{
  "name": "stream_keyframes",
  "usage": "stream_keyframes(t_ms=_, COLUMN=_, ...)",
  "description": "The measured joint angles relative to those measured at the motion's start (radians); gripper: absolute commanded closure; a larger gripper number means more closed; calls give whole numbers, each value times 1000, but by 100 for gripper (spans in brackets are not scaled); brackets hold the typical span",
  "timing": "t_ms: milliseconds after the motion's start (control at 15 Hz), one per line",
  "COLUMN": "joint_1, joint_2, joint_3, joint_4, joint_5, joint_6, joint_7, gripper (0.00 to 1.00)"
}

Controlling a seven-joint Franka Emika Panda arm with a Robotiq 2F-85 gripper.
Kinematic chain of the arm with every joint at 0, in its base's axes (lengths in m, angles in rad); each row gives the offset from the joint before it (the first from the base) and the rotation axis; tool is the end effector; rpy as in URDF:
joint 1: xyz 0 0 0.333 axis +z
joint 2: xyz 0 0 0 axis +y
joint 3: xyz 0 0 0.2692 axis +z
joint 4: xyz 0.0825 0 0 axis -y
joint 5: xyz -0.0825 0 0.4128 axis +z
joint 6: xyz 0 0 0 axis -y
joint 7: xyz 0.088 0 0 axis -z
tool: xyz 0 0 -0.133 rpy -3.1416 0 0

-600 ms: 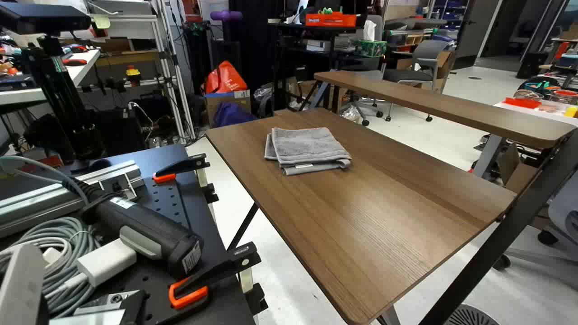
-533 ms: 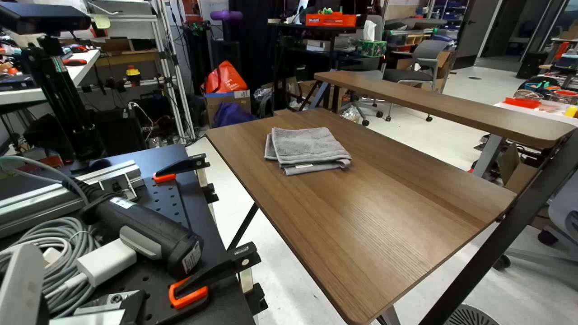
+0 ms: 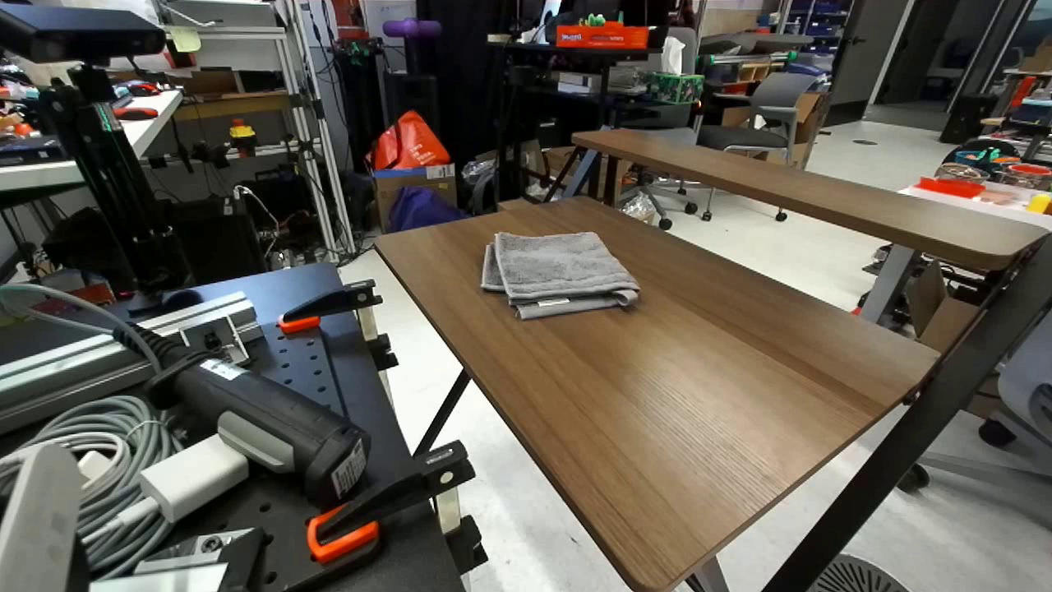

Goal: Move the grey towel to the right

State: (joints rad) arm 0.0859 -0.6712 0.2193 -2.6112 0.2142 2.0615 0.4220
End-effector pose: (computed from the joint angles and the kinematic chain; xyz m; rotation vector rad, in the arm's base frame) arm 0.3966 0.1306 0.3957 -3.0218 0.3738 -0.1353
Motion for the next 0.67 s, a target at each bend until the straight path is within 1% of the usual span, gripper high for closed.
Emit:
stream_keyframes(t_ms=200, joint_1=-3, joint_2=0, joint_3=0, joint_4=1, joint_5=0, joint_6=3, joint_7=8, gripper=0)
stream_keyframes(t_ms=400, joint_1=-15, joint_2=22, joint_3=-1, joint_4=13, joint_5=0, joint_6=48, joint_7=37, gripper=0)
stream_keyframes(t_ms=667, joint_1=-47, joint_2=139, joint_3=0, joint_4=76, joint_5=-1, joint_6=124, joint_7=87, gripper=0)
